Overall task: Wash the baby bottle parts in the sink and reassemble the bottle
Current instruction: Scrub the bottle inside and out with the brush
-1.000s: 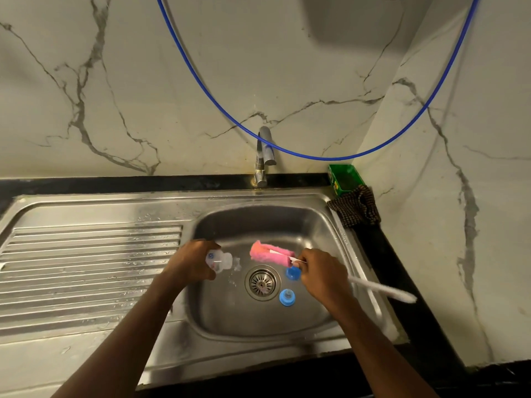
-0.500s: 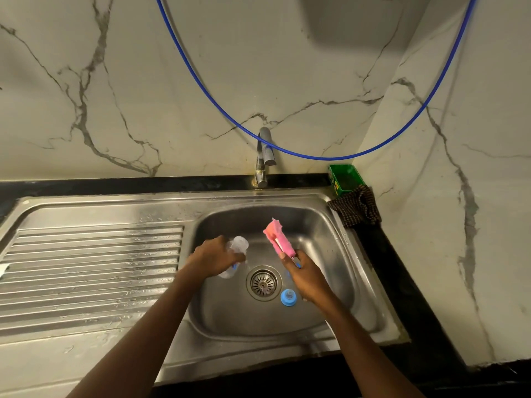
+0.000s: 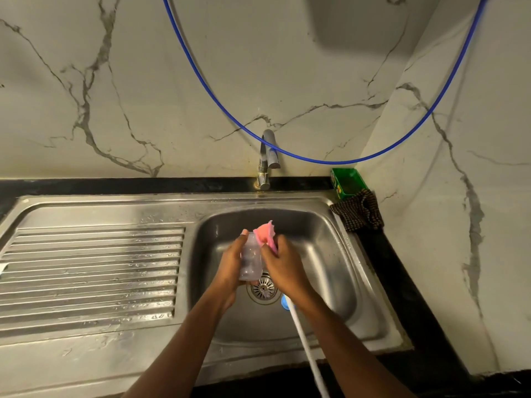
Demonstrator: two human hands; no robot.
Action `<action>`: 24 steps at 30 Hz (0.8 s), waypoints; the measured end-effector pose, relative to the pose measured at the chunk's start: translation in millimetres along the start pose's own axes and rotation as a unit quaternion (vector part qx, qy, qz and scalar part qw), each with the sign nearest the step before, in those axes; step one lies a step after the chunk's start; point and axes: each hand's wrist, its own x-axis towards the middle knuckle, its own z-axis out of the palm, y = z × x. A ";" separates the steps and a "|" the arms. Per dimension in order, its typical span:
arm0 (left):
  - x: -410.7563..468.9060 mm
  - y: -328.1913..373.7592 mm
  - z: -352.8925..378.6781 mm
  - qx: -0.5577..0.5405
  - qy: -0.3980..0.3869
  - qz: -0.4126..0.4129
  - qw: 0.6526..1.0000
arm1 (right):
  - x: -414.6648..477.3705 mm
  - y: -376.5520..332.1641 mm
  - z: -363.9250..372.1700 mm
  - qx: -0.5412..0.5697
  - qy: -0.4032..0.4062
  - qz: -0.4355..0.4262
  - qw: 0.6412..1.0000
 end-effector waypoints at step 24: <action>-22.7 6.5 22.2 -0.056 0.084 0.065 0.993 | -3.6 -24.1 1.8 -0.165 0.018 -0.207 0.964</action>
